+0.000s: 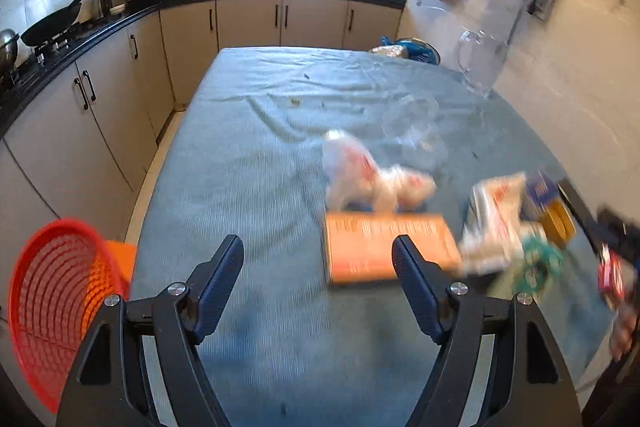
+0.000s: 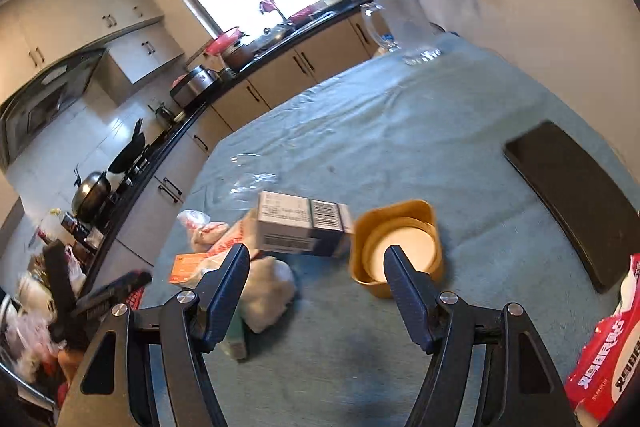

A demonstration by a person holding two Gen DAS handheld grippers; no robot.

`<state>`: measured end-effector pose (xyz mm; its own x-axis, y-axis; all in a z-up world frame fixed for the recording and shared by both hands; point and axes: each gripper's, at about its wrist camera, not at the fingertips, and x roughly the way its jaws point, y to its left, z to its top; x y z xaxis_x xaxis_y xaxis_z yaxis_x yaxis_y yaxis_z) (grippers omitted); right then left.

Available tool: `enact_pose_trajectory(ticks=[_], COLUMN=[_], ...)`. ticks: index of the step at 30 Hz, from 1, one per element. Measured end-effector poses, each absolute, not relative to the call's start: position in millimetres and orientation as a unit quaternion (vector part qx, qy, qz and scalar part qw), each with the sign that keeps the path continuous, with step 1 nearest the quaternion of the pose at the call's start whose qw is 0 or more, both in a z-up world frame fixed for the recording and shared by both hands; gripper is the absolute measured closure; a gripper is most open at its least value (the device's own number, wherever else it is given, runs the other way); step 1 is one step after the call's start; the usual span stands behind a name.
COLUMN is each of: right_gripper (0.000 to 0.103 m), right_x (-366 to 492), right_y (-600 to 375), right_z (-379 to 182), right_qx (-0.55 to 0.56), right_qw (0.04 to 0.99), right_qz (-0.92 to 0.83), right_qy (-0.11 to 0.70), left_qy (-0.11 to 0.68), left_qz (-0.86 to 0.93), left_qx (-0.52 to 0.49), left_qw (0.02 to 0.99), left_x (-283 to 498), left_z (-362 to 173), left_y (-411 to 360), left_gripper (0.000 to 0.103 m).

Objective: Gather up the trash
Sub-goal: 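Return both tools to the table toward the orange box and yellow container, then grasp the orange box with the left gripper while the right grasps the yellow container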

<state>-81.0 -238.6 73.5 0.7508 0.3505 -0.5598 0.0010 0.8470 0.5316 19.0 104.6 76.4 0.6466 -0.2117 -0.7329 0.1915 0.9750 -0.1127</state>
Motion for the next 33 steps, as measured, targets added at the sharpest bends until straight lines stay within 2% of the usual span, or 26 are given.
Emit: enact_pose_trajectory(ticks=[5,11,19,22,30,31,33], right_gripper=[0.029,0.029,0.029,0.029,0.029,0.030,0.045], right_x=[-81,-86,-87,-86,-76,-74,-66], right_y=[-259,-267,-272,-276,-278,-280,-280], right_z=[62,58,54,54,54,53,49], right_qx=[0.274,0.281,0.286,0.281,0.258,0.256,0.247], right_qw=[0.895,0.893,0.892,0.894,0.897,0.896,0.893], right_qz=[0.093,0.088,0.092,0.082,0.052,0.050,0.044], right_qy=[0.340,0.341,0.339,0.339,0.354,0.359,0.374], left_qy=[0.453,0.474,0.466,0.419,0.392,0.398,0.407], left_qz=[-0.139,-0.180,-0.291,-0.282,-0.214,-0.221,-0.226], left_qx=[-0.051,-0.051,0.043,0.106,0.197,0.202,0.213], left_qw=[0.879,0.860,0.835,0.856,0.873,0.867,0.859], left_x=[67,67,-5,-31,-9,-4,2], left_z=[58,42,44,53,45,41,34], left_y=[96,81,54,45,19,15,7], left_gripper=[0.027,0.028,0.027,0.027,0.027,0.027,0.027])
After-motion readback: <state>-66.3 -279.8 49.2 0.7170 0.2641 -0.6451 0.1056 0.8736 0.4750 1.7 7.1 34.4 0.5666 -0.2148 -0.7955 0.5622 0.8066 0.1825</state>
